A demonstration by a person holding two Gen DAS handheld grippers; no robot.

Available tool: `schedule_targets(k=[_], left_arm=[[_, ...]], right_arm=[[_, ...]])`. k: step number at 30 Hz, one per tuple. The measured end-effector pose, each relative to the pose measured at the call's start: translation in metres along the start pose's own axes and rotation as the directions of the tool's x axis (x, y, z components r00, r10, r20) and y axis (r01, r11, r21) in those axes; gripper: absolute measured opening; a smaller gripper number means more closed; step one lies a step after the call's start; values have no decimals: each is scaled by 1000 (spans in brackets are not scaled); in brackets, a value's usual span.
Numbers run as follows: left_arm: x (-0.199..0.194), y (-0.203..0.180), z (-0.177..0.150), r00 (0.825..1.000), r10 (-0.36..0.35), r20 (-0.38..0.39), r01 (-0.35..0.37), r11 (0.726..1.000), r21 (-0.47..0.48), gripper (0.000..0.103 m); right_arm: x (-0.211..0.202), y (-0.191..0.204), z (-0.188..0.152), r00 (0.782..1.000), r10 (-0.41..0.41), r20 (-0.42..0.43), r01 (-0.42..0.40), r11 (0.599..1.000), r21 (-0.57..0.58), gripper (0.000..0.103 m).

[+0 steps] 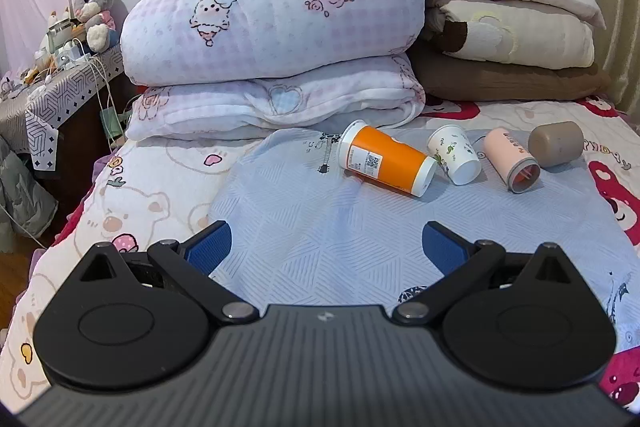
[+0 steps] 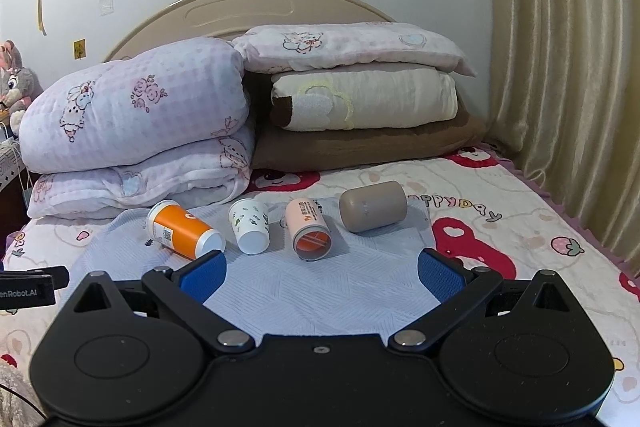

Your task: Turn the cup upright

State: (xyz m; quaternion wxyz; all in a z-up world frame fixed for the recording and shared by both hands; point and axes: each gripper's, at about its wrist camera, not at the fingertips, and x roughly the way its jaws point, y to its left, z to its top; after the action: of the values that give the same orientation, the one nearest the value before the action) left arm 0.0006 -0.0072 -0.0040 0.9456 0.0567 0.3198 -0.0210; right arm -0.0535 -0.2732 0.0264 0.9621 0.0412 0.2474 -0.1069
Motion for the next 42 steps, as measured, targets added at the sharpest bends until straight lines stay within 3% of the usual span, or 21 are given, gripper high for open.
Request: schedule_targets(k=[5, 13, 16, 31, 38, 42], left_arm=[[0, 1, -2, 999, -7, 46, 8, 1000, -18, 103], [1, 1, -3, 998, 2, 58, -1, 1000, -11, 103], [1, 0, -6, 995, 0, 101, 3, 1000, -25, 103], [3, 1, -10, 995, -24, 99, 30, 998, -56, 103], [-2, 1, -1, 990, -17, 143, 26, 998, -59, 103], [-1, 4, 20, 985, -136, 109, 138, 990, -11, 103]], right_arm=[[0, 3, 0, 1000, 1, -1, -1, 1000, -3, 103], [0, 4, -1, 1000, 2, -3, -2, 1000, -3, 103], [0, 4, -1, 1000, 2, -3, -2, 1000, -4, 103], [0, 5, -1, 1000, 5, -4, -5, 1000, -8, 103], [-4, 9, 2, 998, 52, 29, -51, 998, -43, 103], [-1, 15, 12, 989, 129, 75, -120, 986, -115, 103]])
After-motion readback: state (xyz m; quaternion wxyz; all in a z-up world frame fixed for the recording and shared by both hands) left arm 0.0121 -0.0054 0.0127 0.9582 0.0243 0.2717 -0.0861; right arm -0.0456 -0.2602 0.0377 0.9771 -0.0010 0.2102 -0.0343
